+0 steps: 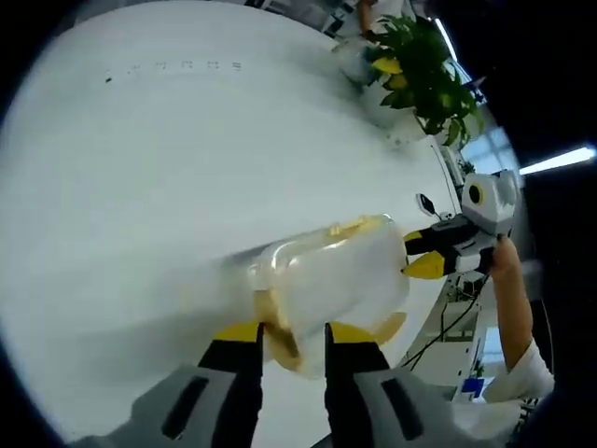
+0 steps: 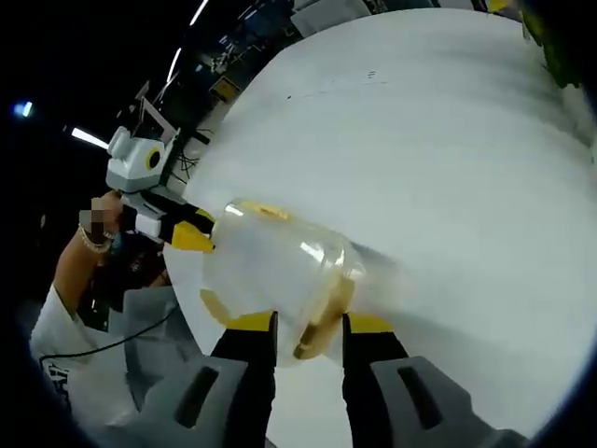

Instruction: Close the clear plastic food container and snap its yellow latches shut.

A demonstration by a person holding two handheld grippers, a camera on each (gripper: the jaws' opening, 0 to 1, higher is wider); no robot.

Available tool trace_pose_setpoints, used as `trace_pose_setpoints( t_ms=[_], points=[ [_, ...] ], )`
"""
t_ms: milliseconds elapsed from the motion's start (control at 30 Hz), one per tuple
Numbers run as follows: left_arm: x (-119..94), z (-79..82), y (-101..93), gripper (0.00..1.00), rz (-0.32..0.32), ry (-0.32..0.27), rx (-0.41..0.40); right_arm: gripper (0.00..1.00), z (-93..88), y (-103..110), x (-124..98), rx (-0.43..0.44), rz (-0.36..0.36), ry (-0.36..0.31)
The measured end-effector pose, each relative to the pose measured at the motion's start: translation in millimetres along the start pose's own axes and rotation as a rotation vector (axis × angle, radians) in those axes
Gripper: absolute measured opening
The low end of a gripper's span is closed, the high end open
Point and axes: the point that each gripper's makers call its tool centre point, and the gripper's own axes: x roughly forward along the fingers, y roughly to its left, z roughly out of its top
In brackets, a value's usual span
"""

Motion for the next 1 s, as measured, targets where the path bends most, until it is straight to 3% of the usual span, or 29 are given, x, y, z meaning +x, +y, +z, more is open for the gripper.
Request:
trace_pose_setpoints(
  t_ms=[67, 100, 300, 400, 433, 467, 667, 767, 800, 833, 900, 1000],
  points=[
    [1, 1.4, -4.2, 0.15, -0.034, 0.006, -0.004, 0.22, 0.3, 0, 0, 0.005, 0.003, -0.002],
    [0, 3.1, -1.9, 0.15, -0.007, 0.005, -0.020, 0.20, 0.6, 0, 0, 0.015, 0.005, -0.001],
    [-1, 2.4, -4.8, 0.15, -0.010, 0.007, -0.027, 0.19, 0.8, -1, -1, 0.029, 0.012, 0.008],
    [-1, 1.0, -5.2, 0.15, -0.024, 0.006, -0.050, 0.17, 0.6, 0, 1, 0.087, 0.061, -0.003],
    [-1, 0.3, -5.8, 0.15, -0.032, 0.005, -0.055, 0.16, -3.8, 1, 0, 0.145, 0.078, 0.011],
    [0, 0.1, -5.5, 0.15, -0.031, 0.003, -0.062, 0.15, 0.2, 0, 0, 0.154, 0.093, -0.015],
    [-1, -1.9, -4.0, 0.16, -0.033, 0.007, -0.034, 0.17, 0.7, 2, -1, 0.109, 0.092, -0.018],
    [-5, -2.7, -3.4, 0.16, -0.005, -0.002, 0.051, 0.20, 2.3, 2, -1, 0.077, 0.061, -0.026],
    [-7, -0.6, -2.6, 0.16, 0.011, -0.021, 0.120, 0.21, 1.7, 2, -1, 0.011, 0.055, -0.025],
    [-12, 5.0, -5.4, 0.16, 0.033, -0.070, 0.183, 0.22, -5.0, 3, -2, -0.060, 0.060, 0.023],
    [-24, 13.9, -11.6, 0.17, 0.040, -0.143, 0.239, 0.26, -9.0, -5, -10, -0.092, -0.011, 0.059],
    [-33, 21.1, -19.4, 0.17, 0.016, -0.201, 0.240, 0.28, 8.2, -10, -19, -0.130, -0.072, -0.012]
  ],
)
